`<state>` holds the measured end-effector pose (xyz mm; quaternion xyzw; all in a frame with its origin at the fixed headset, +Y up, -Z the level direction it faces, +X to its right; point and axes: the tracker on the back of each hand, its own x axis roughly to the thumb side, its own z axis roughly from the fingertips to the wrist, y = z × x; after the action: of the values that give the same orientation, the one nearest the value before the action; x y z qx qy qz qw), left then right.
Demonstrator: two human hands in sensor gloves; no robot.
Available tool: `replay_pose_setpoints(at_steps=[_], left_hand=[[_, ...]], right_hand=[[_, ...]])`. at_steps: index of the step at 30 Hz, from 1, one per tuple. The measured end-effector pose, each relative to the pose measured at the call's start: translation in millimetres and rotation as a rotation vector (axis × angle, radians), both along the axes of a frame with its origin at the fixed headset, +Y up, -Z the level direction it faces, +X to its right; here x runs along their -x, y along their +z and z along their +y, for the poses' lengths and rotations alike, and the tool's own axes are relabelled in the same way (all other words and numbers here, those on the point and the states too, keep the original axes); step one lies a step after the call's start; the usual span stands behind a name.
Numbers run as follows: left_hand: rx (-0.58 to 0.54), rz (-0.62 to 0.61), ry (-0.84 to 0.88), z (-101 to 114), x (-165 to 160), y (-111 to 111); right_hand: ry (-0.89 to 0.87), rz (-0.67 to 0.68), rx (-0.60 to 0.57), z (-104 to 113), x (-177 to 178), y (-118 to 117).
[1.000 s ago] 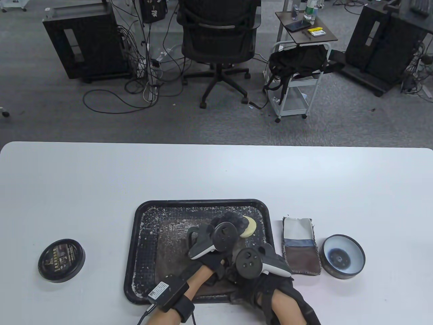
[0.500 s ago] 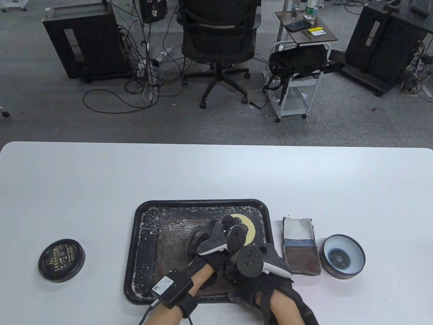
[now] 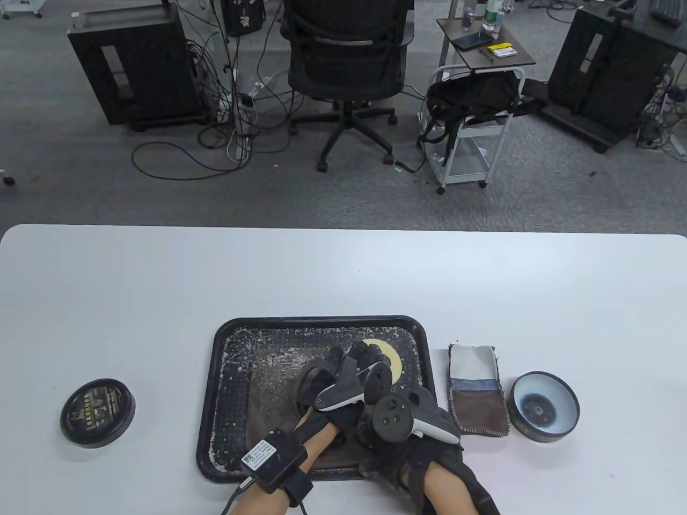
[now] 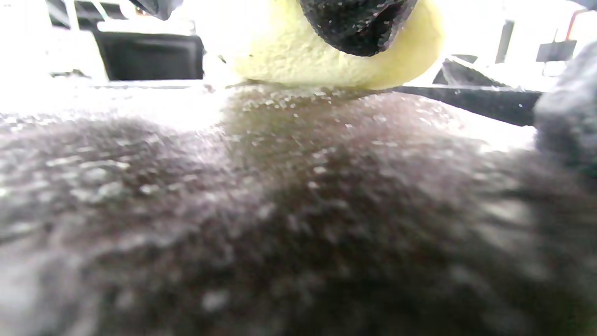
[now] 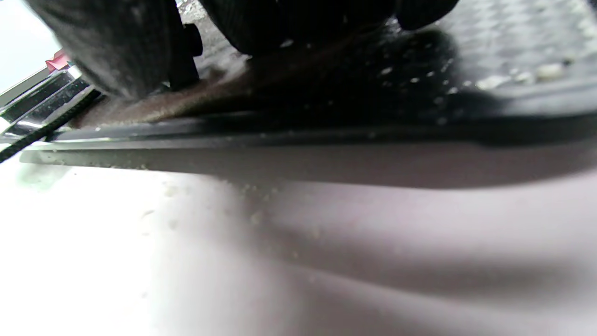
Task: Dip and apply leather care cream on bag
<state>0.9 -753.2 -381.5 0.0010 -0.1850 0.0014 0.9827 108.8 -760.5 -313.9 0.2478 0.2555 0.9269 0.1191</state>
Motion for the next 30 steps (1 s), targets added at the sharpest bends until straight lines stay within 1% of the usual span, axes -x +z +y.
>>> replay_pose_setpoints(at_steps=[3,6,11,15,20,30], left_hand=[[-0.039,0.042,-0.004,2,5,1],[-0.048,0.08,0.003,2,13,0],[-0.062,0.167,-0.039,1,26,3],[-0.017,0.25,-0.054,-1,42,2],[0.037,0.315,-0.048,-2,62,1],[0.037,0.465,-0.27,9,67,7]], right_hand=[[-0.009,-0.009,0.007,0,0,0],[-0.015,-0.016,0.012,-1,0,0],[-0.015,-0.021,0.013,-1,0,0],[-0.023,-0.028,0.019,-1,-1,0],[-0.028,-0.037,0.025,-1,-1,0],[-0.039,-0.057,0.03,-1,-2,0]])
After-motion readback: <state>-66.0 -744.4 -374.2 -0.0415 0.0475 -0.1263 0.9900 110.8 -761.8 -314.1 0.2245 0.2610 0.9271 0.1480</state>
